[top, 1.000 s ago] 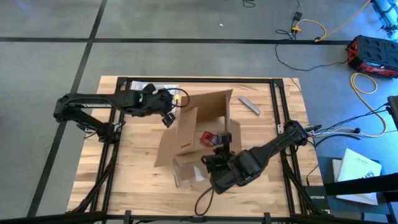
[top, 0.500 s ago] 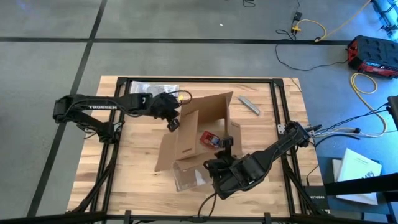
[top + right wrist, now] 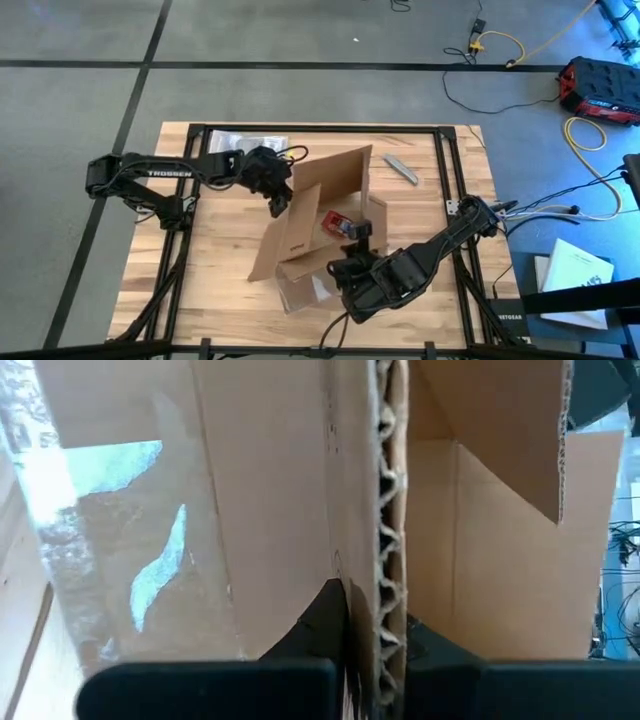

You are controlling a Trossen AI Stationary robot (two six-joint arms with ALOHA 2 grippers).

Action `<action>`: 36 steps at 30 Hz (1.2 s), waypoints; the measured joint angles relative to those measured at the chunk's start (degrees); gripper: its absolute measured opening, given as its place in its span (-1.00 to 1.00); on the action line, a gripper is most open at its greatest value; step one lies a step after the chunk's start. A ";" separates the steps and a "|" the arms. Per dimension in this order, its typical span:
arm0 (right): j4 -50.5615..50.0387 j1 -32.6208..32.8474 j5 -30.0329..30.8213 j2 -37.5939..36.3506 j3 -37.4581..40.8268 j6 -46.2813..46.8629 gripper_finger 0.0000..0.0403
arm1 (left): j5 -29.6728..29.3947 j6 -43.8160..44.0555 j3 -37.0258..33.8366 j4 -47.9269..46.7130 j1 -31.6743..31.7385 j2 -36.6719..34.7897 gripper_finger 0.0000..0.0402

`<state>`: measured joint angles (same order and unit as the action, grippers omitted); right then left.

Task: Unpack boxes
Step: Break down the box until it is fully flat

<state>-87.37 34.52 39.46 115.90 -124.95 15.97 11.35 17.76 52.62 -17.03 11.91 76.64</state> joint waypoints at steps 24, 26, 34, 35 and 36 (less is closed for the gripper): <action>14.20 -7.28 1.88 0.00 -0.07 -13.00 -1.00 | 1.52 14.65 -1.42 33.24 -15.36 0.36 -1.00; 14.71 -8.09 1.24 0.00 -0.06 -13.44 -1.00 | 0.97 14.84 -1.39 36.19 -16.61 0.33 -1.00; 15.78 -8.87 0.39 0.00 -0.02 -16.35 -1.00 | -1.19 15.12 -1.39 37.15 -19.38 0.61 -1.00; 16.39 -8.87 0.37 0.00 -0.02 -16.41 -1.00 | -1.28 15.27 -1.39 37.11 -19.63 0.61 -1.00; 16.79 -8.87 0.39 0.00 -0.02 -16.40 -1.00 | -1.62 15.47 -1.39 37.19 -19.81 0.61 -1.00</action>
<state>-70.58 25.65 39.86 115.90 -124.97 -0.43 9.72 33.23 51.22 20.16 -7.90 77.25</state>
